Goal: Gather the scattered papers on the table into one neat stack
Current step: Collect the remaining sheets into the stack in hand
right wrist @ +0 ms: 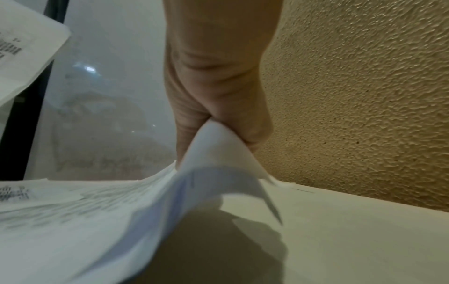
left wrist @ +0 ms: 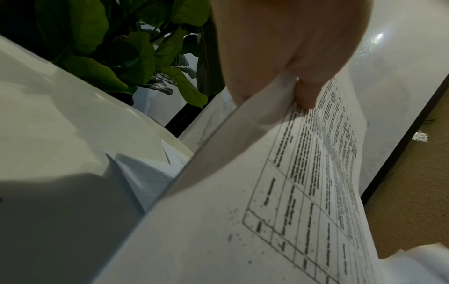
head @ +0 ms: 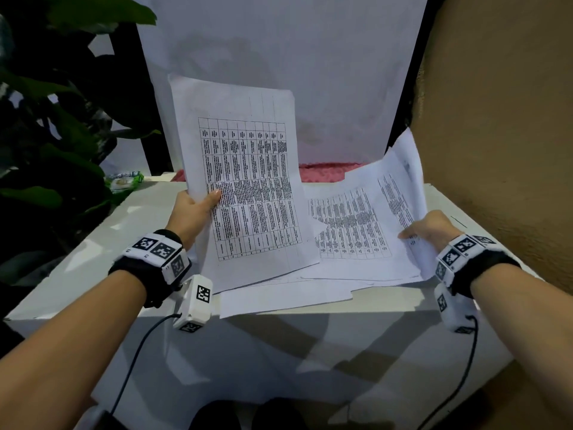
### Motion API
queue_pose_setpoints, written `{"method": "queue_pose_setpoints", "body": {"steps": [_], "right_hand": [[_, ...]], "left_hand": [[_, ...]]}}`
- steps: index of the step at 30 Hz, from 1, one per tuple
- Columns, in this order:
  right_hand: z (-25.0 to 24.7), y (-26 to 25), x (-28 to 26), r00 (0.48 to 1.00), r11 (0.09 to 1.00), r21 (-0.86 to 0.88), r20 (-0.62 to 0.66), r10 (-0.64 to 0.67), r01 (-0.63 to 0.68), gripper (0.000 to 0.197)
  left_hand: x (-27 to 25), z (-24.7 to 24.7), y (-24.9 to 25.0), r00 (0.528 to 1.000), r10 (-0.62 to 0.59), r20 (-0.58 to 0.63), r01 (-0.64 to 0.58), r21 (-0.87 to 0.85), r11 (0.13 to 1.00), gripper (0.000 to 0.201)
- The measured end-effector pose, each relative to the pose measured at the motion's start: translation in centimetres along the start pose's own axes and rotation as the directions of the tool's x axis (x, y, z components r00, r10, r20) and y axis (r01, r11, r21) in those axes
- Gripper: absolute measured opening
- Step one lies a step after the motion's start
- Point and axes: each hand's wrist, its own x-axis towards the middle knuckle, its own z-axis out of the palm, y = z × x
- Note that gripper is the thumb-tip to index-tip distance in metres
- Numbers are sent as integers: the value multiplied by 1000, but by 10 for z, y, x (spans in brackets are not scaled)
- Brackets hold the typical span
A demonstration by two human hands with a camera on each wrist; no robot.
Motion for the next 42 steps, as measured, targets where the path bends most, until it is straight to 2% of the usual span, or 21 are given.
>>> {"method": "queue_pose_setpoints", "body": {"steps": [3,5,7,10,14,16,18,20,22,23,25,26,27,29,31,33,35,36,39,40,42], "right_hand": [[-6,-3,-8,998,1000,-29,66,13,-11,27],[-6,-2,-11,987,997,-72,156,38,-27,27],[-5,0,-12,985,994,-103,159,59,-43,35],[-7,-1,-13,999,992,-121,-31,29,-33,46],[-22,-14,-11,944,1000,8,-329,16,-14,38],[-34,-23,-11,908,987,147,-418,3,65,37],[-44,-39,-15,891,950,257,-452,-45,179,24],[-51,-58,-24,883,863,389,-452,-124,321,25],[-52,-77,-37,886,721,552,-422,-191,418,33],[-51,-86,-43,893,656,619,-392,-220,433,28],[-43,-100,-52,915,559,730,-251,-315,393,10],[-36,-105,-55,915,537,766,-162,-371,353,12],[-27,-109,-60,905,535,787,-69,-420,308,13],[-2,-113,-69,887,605,764,97,-451,224,12],[27,-113,-76,861,678,720,243,-447,149,7],[50,-111,-82,831,729,677,349,-434,96,11],[64,-111,-86,829,771,629,374,-416,103,20],[68,-112,-88,834,774,620,356,-421,126,29],[72,-116,-91,866,754,636,271,-420,167,57],[72,-117,-93,867,744,636,235,-440,205,58],[72,-119,-95,852,724,623,169,-496,298,55]], "left_hand": [[0,-3,0,1000,-12,-8,12,-2,1000,43],[-2,-3,0,1000,-20,-7,20,-15,1000,49],[-1,-2,-1,1000,-19,-13,19,-32,999,48],[-4,0,-2,1000,-10,-26,9,-52,999,46],[-4,0,-3,1000,-4,-18,2,-61,998,39],[-1,-1,-4,1000,1,-15,-2,-61,998,35],[0,-1,-3,1000,7,3,-7,-53,999,32],[2,0,-3,1000,21,14,-21,-44,999,21],[2,2,-4,999,37,27,-35,-39,999,5],[1,3,-3,998,45,34,-44,-33,998,11],[0,7,-5,998,48,42,-45,-58,997,7],[-2,8,-5,998,45,52,-40,-80,996,3],[-3,10,-3,998,27,60,-21,-102,995,13],[-5,15,-3,997,5,73,7,-164,986,29],[-8,19,-2,994,-8,108,31,-214,976,33],[-11,22,1,988,-4,156,37,-207,978,27],[-13,23,6,986,-9,164,44,-209,977,23],[-14,21,9,988,-14,152,48,-223,974,29],[-13,17,12,991,-44,128,82,-315,946,66],[-13,18,12,994,-15,112,49,-305,951,62],[-17,22,14,993,79,84,-59,-214,975,40]]}}
